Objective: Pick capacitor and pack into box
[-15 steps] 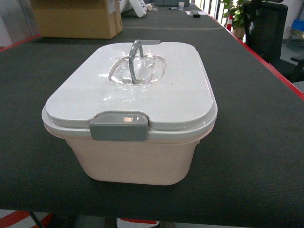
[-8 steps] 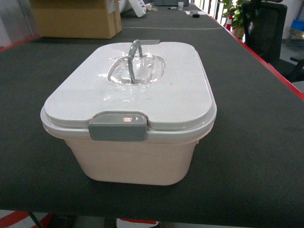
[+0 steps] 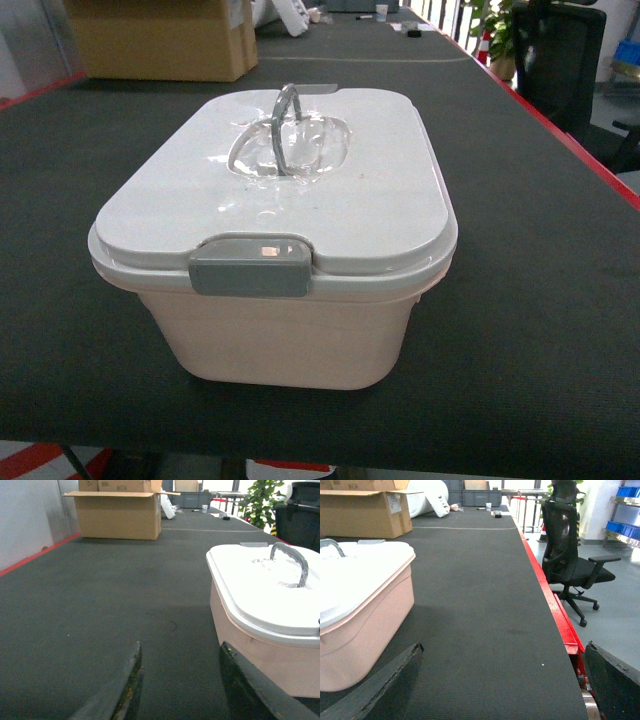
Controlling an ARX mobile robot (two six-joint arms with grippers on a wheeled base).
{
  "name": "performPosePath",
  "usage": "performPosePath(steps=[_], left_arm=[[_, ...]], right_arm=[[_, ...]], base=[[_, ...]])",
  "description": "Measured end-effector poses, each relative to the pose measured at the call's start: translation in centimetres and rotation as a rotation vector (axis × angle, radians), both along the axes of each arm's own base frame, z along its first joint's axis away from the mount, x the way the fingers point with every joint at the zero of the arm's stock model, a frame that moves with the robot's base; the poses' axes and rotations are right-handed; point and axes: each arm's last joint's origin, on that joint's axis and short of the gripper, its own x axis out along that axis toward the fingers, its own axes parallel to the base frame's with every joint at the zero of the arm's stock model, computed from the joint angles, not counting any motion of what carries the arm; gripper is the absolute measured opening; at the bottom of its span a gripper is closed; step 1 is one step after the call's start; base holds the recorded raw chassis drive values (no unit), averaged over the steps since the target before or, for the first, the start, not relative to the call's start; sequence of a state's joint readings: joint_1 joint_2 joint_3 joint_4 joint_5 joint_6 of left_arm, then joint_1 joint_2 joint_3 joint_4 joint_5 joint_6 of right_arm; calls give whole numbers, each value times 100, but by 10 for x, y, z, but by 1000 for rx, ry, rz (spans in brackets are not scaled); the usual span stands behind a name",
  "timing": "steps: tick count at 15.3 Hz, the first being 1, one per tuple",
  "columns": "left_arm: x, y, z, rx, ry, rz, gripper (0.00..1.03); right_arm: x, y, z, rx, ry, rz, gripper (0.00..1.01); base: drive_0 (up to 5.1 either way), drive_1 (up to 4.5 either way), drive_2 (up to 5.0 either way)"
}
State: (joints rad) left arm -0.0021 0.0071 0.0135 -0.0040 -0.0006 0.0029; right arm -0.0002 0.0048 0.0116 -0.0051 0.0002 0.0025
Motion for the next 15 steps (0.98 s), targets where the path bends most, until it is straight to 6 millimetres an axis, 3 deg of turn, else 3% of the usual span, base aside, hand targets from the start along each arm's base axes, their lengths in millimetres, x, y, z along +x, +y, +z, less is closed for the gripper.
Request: performPosePath(steps=[6,15], left_arm=[[0,0,0,1,0,0,100],[0,0,0,0,0,0,98]], right_arm=[[0,0,0,0,0,0,98],[0,0,0,0,0,0,98]], base=[[0,0,0],[0,0,0]])
